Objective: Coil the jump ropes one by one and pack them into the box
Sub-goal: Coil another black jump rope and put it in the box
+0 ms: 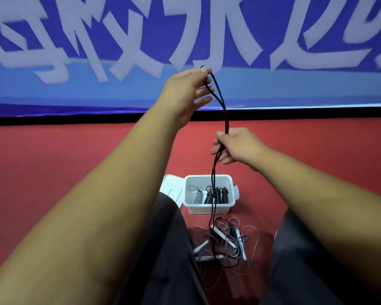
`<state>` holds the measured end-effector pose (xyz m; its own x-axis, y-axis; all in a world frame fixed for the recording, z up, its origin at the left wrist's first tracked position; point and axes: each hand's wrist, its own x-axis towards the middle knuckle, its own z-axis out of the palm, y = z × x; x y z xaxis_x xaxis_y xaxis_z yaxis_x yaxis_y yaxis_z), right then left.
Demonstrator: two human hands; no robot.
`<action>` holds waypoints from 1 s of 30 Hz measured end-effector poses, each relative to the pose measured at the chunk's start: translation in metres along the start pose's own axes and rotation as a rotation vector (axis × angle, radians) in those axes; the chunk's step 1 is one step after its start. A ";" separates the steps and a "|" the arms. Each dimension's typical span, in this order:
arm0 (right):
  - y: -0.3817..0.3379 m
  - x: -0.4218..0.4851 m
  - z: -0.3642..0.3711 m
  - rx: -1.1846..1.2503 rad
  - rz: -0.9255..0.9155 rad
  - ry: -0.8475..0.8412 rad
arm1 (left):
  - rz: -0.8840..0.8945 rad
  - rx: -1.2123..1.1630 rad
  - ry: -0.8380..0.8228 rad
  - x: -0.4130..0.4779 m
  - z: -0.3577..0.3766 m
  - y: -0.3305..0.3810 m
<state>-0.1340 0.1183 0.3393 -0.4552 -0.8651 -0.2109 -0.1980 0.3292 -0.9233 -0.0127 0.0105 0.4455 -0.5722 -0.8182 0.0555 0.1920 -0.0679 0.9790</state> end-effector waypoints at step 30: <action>-0.166 -0.055 -0.089 0.471 -0.008 0.143 | -0.057 0.150 -0.272 -0.058 0.021 0.068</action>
<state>-0.1535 0.1455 0.5328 -0.5765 -0.7953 -0.1875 0.1971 0.0874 -0.9765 0.0173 0.0656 0.5134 -0.7751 -0.6311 0.0303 0.0453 -0.0077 0.9989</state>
